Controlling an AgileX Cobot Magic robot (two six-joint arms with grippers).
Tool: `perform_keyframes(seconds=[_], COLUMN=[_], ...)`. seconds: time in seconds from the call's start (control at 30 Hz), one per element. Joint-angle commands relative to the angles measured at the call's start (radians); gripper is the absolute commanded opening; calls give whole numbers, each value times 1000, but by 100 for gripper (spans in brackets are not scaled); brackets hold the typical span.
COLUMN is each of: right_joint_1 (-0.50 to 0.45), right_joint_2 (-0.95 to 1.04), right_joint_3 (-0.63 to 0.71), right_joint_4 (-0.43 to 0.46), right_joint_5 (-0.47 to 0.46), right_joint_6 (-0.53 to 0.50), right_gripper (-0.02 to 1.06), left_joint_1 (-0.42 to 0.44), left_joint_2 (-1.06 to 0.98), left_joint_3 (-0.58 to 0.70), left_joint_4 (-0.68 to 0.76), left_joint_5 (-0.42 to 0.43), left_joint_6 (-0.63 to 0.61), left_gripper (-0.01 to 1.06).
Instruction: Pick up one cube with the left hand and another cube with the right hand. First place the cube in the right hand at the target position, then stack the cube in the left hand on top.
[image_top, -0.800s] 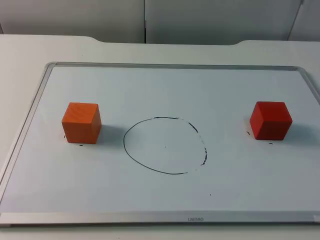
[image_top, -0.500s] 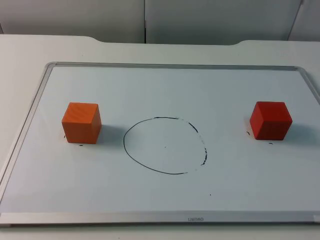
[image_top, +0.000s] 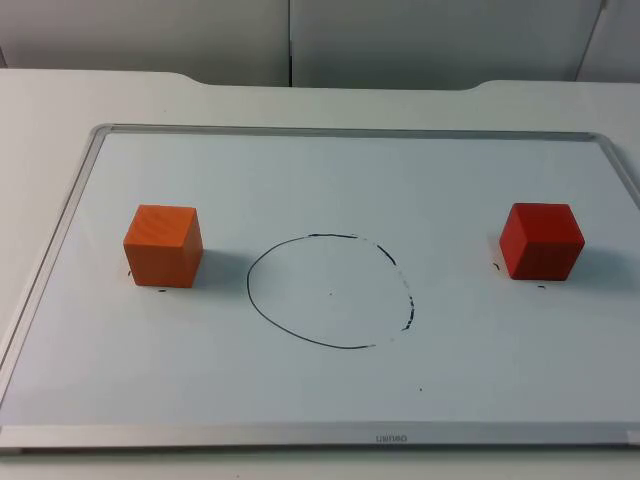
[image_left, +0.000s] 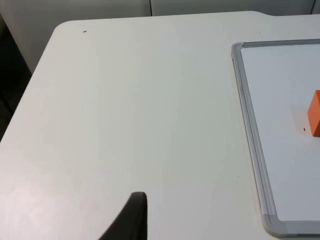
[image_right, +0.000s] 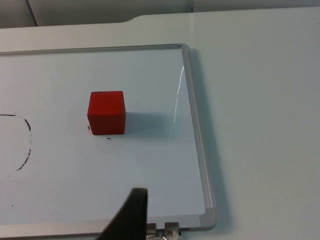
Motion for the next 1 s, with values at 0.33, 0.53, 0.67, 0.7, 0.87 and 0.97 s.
perform_keyframes(seconds=[0.33,0.53,0.67,0.7,0.87,0.97], right_joint_1=[2,2,2,2,2,2], right_joint_2=[183,390,549,604,837,933], right_joint_3=[-96,-195,-264,-284,-403,-458], right_joint_4=[17,31,43,55,102,116], right_joint_5=[-54,-113,-111,-111,-111,-111], right_joint_6=[-44,-55,-60,-81,-109,-127], right_gripper=[105,105,105,104,102,101], left_joint_1=[-6,-6,-6,-6,-6,-6], left_joint_2=[-4,-4,-4,-4,-4,-4], left_joint_3=[3,3,3,3,3,3], left_joint_4=[-3,-3,-3,-3,-3,-3], left_joint_5=[-4,-4,-4,-4,-4,-4], left_joint_6=[-3,-3,-3,-3,-3,-3], left_gripper=[105,105,105,105,105,105])
